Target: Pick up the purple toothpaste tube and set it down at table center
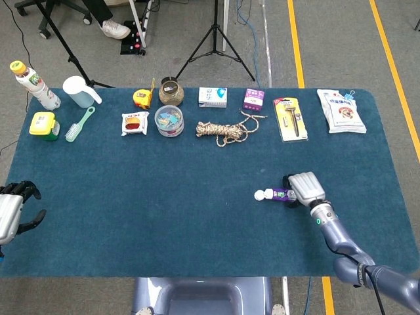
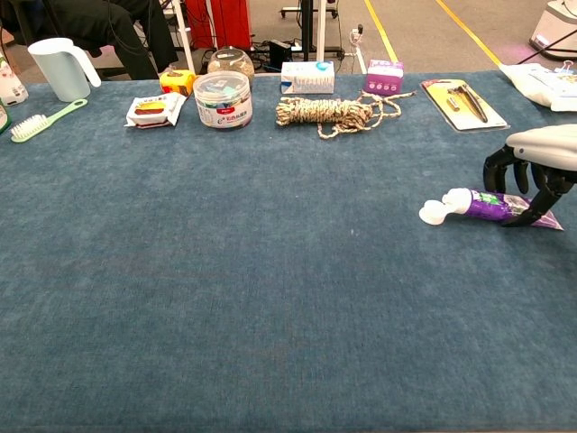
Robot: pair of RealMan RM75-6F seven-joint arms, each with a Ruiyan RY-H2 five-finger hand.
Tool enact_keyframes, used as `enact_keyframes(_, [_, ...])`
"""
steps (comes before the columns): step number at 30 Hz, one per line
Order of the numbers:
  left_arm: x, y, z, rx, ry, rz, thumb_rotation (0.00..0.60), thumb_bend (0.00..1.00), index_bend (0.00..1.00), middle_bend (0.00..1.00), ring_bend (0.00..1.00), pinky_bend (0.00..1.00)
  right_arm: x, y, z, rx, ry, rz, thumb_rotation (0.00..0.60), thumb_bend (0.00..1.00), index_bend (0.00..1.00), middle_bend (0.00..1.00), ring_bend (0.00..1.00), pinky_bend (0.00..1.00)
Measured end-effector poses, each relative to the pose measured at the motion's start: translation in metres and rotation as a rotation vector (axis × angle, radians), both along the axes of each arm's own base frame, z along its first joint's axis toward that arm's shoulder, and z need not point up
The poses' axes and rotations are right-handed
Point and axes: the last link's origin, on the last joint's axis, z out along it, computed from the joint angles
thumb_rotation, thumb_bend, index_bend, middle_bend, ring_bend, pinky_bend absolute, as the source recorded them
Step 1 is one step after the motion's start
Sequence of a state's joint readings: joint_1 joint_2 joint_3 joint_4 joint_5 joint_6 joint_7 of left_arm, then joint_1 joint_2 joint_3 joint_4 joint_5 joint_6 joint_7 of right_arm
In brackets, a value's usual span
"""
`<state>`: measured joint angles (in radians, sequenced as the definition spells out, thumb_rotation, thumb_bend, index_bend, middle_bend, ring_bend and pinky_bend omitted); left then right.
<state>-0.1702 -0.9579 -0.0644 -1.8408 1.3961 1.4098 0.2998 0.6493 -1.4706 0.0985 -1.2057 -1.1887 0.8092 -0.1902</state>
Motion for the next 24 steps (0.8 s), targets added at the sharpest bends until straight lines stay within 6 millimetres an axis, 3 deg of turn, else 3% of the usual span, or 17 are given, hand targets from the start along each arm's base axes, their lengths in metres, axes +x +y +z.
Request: enact_keyframes(24, [-0.0006, -0.0005, 0.0023, 0.008, 0.003, 0.005, 0.539, 0.27, 0.46, 0.35, 0.32, 0.39, 0.0038, 0.0017, -0.0063, -0.025, -0.219, -0.081, 0.590, 0.28, 0.44, 0.44, 0.50, 0.50])
